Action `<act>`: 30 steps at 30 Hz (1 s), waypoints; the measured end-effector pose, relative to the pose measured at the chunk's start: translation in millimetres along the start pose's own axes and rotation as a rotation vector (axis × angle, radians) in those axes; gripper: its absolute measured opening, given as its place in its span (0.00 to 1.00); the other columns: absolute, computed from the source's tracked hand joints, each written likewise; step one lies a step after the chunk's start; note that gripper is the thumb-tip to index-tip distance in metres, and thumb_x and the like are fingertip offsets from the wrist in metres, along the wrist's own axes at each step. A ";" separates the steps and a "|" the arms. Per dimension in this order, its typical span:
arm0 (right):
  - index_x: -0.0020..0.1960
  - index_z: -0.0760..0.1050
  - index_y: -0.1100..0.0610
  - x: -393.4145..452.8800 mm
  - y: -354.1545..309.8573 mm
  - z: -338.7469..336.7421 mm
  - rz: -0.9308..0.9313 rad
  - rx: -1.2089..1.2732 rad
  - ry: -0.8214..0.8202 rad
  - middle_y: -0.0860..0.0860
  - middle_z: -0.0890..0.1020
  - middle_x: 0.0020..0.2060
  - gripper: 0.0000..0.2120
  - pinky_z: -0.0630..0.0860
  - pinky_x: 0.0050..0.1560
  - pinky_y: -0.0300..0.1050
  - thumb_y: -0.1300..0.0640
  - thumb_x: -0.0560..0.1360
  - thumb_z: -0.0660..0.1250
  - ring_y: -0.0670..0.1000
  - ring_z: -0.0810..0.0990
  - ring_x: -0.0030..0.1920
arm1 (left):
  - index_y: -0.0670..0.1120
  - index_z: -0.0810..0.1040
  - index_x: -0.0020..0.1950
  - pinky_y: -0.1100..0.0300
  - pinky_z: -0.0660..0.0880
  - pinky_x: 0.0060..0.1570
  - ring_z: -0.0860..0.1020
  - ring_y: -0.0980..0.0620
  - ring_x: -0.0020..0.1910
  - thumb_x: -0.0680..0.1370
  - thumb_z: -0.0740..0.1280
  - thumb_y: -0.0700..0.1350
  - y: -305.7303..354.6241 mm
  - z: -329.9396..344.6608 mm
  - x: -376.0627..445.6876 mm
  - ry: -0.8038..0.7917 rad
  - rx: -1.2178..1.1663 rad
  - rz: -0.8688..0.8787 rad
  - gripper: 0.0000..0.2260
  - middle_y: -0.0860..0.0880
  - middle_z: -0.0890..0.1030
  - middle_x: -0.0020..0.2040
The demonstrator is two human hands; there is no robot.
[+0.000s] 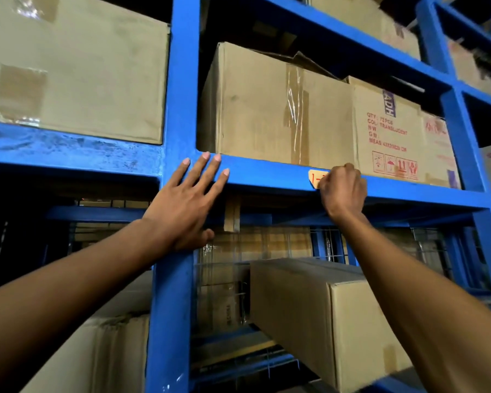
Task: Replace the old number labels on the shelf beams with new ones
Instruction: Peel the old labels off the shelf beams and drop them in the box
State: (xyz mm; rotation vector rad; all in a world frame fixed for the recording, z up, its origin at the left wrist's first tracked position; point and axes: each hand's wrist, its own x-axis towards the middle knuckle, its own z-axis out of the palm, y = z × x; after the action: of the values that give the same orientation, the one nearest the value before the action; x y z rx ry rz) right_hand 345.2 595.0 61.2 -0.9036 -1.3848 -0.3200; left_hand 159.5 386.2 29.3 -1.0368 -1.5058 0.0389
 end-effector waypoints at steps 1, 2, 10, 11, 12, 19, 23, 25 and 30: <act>0.47 0.77 0.68 0.7 -0.3 -1.1 -0.016 -0.010 0.003 0.65 0.78 0.49 0.09 0.71 0.50 0.56 0.63 0.75 0.61 0.64 0.76 0.49 | 0.44 0.35 0.75 0.46 0.38 0.74 0.34 0.42 0.75 0.72 0.62 0.62 -0.1 0.1 0.0 0.004 -0.005 0.000 0.47 0.40 0.34 0.76; 0.46 0.77 0.68 1.1 -0.2 -2.9 -0.026 -0.008 0.003 0.65 0.79 0.47 0.09 0.71 0.49 0.55 0.63 0.74 0.61 0.64 0.76 0.48 | 0.44 0.35 0.75 0.46 0.38 0.74 0.34 0.42 0.75 0.72 0.62 0.62 -0.2 -0.5 -0.3 0.002 -0.007 0.001 0.47 0.40 0.34 0.76; 0.40 0.77 0.61 -24.3 -18.8 -32.7 -0.045 0.347 -0.066 0.55 0.81 0.37 0.09 0.75 0.40 0.49 0.55 0.72 0.65 0.55 0.78 0.39 | 0.43 0.35 0.75 0.45 0.38 0.74 0.34 0.41 0.75 0.72 0.62 0.62 -0.9 -3.2 -1.3 -0.027 -0.025 0.013 0.47 0.39 0.35 0.76; 0.39 0.77 0.60 -29.5 -22.5 -38.8 -0.023 0.423 -0.080 0.54 0.80 0.37 0.08 0.75 0.41 0.49 0.55 0.72 0.66 0.54 0.78 0.40 | 0.43 0.36 0.76 0.45 0.38 0.74 0.35 0.40 0.75 0.72 0.62 0.62 1.8 -2.2 0.2 -0.026 -0.034 0.001 0.47 0.38 0.35 0.76; 0.39 0.77 0.58 -34.6 -27.3 -45.2 -0.001 0.486 -0.085 0.53 0.80 0.37 0.07 0.75 0.42 0.50 0.54 0.71 0.66 0.53 0.78 0.40 | 0.42 0.37 0.76 0.44 0.39 0.74 0.35 0.40 0.75 0.72 0.62 0.62 4.1 -2.5 0.8 -0.023 -0.051 -0.008 0.46 0.38 0.35 0.76; 0.41 0.79 0.57 -103.6 -66.4 -78.3 0.020 0.546 -0.233 0.53 0.83 0.39 0.07 0.79 0.48 0.55 0.55 0.72 0.64 0.51 0.81 0.43 | 0.39 0.59 0.74 0.42 0.52 0.74 0.51 0.38 0.76 0.67 0.67 0.58 27.1 18.2 -62.5 0.100 -0.206 0.029 0.42 0.34 0.54 0.75; 0.47 0.80 0.58 -152.3 -85.6 -86.1 0.032 0.480 -0.280 0.54 0.84 0.45 0.09 0.77 0.43 0.47 0.55 0.74 0.62 0.50 0.80 0.46 | 0.40 0.51 0.76 0.42 0.45 0.74 0.42 0.38 0.76 0.73 0.61 0.60 40.3 26.2 -109.7 0.043 -0.306 0.088 0.40 0.34 0.43 0.76; 0.49 0.79 0.59 -177.6 -96.7 -87.1 0.058 0.407 -0.291 0.54 0.84 0.46 0.10 0.72 0.42 0.42 0.57 0.75 0.61 0.49 0.79 0.45 | 0.40 0.46 0.76 0.43 0.39 0.74 0.38 0.39 0.75 0.75 0.58 0.59 43.0 30.2 -132.0 0.007 -0.335 0.119 0.38 0.35 0.39 0.76; 0.45 0.80 0.61 -244.4 -112.7 -94.5 0.126 0.322 -0.340 0.57 0.84 0.43 0.09 0.75 0.42 0.43 0.62 0.74 0.61 0.51 0.80 0.42 | 0.39 0.42 0.76 0.44 0.37 0.74 0.36 0.38 0.75 0.77 0.55 0.60 60.1 39.7 -184.8 -0.050 -0.407 0.195 0.38 0.34 0.37 0.75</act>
State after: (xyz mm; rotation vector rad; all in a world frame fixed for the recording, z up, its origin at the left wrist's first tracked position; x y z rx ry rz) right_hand 284.5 382.4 -118.8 -0.7933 -1.6249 0.1591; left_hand 133.9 330.8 -159.4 -1.5163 -1.4862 -0.1098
